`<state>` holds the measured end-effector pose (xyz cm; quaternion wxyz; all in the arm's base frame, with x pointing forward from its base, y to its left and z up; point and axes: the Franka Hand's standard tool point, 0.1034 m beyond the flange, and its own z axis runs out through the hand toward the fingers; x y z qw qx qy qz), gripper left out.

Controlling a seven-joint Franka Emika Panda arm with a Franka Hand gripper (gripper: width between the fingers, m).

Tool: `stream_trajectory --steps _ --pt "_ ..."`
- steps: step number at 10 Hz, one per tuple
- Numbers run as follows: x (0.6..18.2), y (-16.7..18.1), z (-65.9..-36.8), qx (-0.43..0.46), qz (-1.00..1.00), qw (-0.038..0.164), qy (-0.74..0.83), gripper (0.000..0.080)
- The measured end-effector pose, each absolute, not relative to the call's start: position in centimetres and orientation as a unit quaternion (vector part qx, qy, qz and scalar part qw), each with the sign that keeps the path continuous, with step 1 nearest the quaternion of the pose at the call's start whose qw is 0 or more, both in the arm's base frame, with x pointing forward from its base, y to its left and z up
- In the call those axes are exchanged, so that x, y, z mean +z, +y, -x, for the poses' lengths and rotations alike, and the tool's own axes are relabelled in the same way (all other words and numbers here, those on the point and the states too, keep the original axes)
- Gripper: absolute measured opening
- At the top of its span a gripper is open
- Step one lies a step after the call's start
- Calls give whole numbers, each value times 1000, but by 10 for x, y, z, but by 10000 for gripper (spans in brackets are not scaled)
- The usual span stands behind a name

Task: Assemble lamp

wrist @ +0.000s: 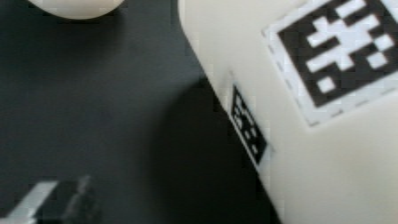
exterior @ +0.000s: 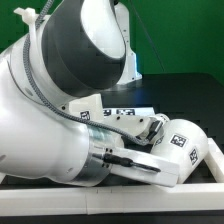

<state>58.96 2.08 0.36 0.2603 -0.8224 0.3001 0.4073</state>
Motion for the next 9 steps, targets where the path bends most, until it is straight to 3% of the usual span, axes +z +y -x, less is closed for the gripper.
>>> stream_trajectory --steps 2,3,5,6,9 --pt "4 21 -590 407 823 260 300 320" --pt "4 21 -590 407 823 260 299 320" --pt "9 24 -590 410 821 268 294 62" --pt "13 24 -593 408 822 269 292 62" --pt "62 24 -607 363 846 270 283 50"
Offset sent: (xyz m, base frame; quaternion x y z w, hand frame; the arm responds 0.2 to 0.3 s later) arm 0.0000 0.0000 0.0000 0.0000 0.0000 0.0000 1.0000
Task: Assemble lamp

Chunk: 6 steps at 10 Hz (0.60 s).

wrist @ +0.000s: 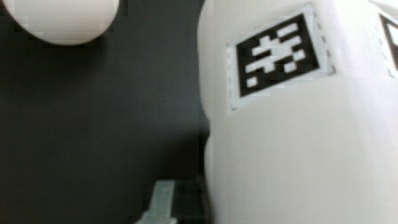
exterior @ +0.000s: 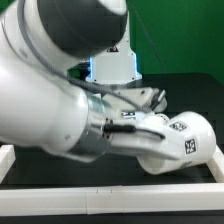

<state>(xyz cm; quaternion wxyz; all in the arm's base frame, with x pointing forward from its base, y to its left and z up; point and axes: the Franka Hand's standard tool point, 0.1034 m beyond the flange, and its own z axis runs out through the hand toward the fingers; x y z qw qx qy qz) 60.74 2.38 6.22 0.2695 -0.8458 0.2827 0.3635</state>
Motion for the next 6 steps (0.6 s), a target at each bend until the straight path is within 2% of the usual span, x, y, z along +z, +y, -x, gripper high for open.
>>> stream_trajectory --steps 2,4,6 --pt "95 34 -599 357 854 263 273 50" --pt "80 32 -597 365 849 264 277 50" --pt "81 33 -598 363 850 263 276 50"
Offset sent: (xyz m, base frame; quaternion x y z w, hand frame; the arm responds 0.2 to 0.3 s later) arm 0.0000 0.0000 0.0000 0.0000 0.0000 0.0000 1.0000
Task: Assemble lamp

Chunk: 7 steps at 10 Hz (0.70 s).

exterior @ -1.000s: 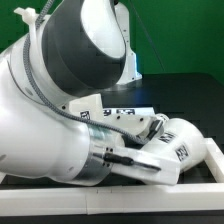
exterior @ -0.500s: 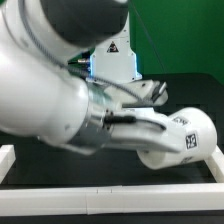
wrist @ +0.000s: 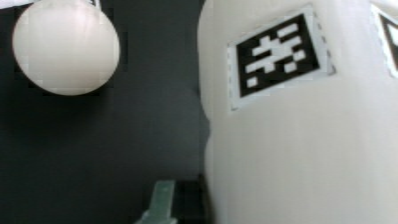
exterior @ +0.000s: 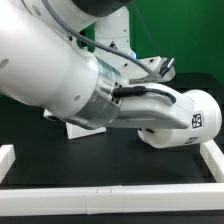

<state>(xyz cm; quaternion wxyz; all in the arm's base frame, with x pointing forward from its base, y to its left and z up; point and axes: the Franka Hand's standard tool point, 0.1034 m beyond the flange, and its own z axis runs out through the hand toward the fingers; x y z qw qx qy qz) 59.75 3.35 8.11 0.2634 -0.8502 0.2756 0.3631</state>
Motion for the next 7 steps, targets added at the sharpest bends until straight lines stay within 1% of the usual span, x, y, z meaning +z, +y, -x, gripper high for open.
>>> stream_trajectory --steps 1,3,4,5,6,7 --pt "86 37 -600 336 870 258 251 50" --pt "115 47 -578 329 882 256 220 50" --pt "131 49 -574 298 897 244 216 50" --pt "153 56 -563 267 911 228 216 50" --pt "153 59 -562 220 925 213 227 50" --pt "152 61 -561 200 930 207 230 50"
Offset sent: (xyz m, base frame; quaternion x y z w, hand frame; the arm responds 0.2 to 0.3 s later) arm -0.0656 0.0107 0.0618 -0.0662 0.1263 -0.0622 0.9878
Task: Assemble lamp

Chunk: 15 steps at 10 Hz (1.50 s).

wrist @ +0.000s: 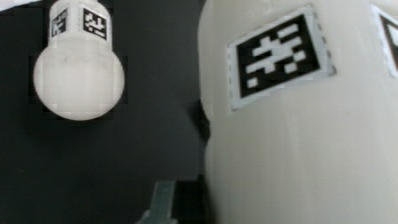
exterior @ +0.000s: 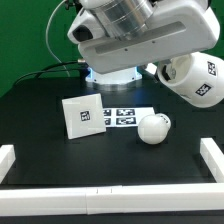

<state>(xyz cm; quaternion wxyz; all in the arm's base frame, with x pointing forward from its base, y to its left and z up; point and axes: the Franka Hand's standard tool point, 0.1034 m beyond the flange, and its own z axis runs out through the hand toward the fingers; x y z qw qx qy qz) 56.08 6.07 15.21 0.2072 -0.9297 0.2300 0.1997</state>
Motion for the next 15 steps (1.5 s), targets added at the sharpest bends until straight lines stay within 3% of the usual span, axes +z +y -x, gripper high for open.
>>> stream_trajectory --steps 3,4,5,7,12,15 --pt "153 61 -570 108 946 188 242 50" --pt "152 61 -566 115 945 188 240 50" --pt "155 63 -549 105 958 170 205 50" --pt "163 71 -507 77 983 109 126 50" --pt "158 73 -506 62 984 103 133 50" --pt "144 98 -470 -11 999 22 32 50"
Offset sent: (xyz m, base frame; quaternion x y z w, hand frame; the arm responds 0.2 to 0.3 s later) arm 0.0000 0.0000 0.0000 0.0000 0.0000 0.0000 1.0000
